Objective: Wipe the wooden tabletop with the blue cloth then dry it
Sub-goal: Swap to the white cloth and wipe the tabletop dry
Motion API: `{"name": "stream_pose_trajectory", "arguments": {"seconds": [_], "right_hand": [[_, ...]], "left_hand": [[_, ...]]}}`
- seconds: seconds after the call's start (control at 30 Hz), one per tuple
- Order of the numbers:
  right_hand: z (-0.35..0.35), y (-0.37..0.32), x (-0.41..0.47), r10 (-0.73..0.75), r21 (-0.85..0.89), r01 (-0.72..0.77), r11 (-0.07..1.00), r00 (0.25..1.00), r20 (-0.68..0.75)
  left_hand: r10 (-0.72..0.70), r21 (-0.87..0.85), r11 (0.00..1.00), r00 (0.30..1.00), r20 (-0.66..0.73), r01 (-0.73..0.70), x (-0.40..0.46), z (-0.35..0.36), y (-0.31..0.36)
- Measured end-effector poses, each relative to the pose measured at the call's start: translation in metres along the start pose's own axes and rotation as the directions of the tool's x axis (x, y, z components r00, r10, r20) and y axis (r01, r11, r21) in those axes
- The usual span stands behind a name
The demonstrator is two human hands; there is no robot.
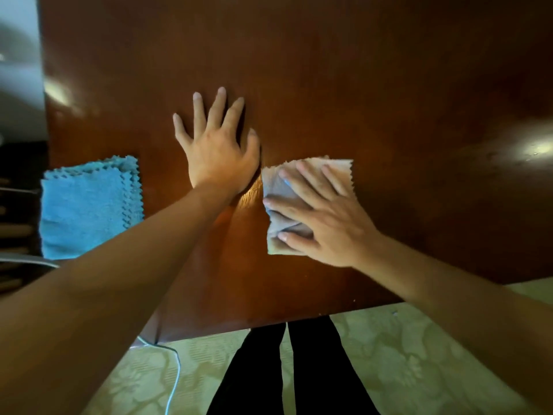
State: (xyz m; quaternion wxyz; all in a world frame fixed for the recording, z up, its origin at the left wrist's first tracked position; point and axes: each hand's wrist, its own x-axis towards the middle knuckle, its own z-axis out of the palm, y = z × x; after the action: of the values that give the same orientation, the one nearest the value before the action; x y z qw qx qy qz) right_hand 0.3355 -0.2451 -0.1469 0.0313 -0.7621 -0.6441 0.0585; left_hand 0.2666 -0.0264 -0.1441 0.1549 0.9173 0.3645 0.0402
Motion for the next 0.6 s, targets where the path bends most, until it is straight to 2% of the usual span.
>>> {"name": "stream_pose_trajectory", "arguments": {"seconds": [0.07,0.1,0.17,0.2,0.3,0.37,0.43,0.5,0.6], "right_hand": [[-0.003,0.012,0.009,0.02,-0.02,-0.02,1.0,1.0,-0.015],[-0.001,0.008,0.011,0.113,0.002,-0.113,0.994,0.993,-0.044],[0.007,-0.024,0.008,0.35,0.069,-0.344,0.936,0.932,-0.093],[0.012,-0.049,0.003,0.405,0.101,-0.396,0.913,0.908,-0.104],[0.026,-0.114,-0.023,0.326,0.165,-0.305,0.938,0.938,-0.118],[0.028,-0.112,-0.042,0.276,0.185,-0.25,0.95,0.953,-0.127],[0.024,-0.082,-0.056,0.322,0.177,-0.297,0.938,0.937,-0.134],[0.017,-0.043,-0.069,0.486,0.119,-0.474,0.872,0.867,-0.109],[0.014,-0.035,-0.073,0.723,0.114,-0.714,0.691,0.68,-0.123]], "left_hand": [[0.013,-0.005,1.0,1.0,0.007,-0.013,-0.001,0.0,0.0],[0.015,-0.009,1.0,1.0,0.009,-0.015,-0.001,0.0,0.0],[0.019,-0.019,1.0,1.0,0.008,-0.019,-0.001,0.001,-0.001],[0.021,-0.023,1.0,1.0,0.011,-0.02,-0.001,0.001,-0.001],[0.025,-0.036,0.999,1.0,0.01,-0.024,-0.001,0.0,-0.002],[0.075,-0.032,0.997,0.997,-0.002,-0.075,-0.003,-0.003,0.0],[0.179,-0.018,0.984,0.984,0.017,-0.179,-0.007,-0.004,0.009],[0.283,-0.011,0.959,0.958,0.048,-0.283,-0.014,-0.002,0.023],[0.373,-0.003,0.927,0.925,0.064,-0.374,-0.023,0.005,0.045]]}}
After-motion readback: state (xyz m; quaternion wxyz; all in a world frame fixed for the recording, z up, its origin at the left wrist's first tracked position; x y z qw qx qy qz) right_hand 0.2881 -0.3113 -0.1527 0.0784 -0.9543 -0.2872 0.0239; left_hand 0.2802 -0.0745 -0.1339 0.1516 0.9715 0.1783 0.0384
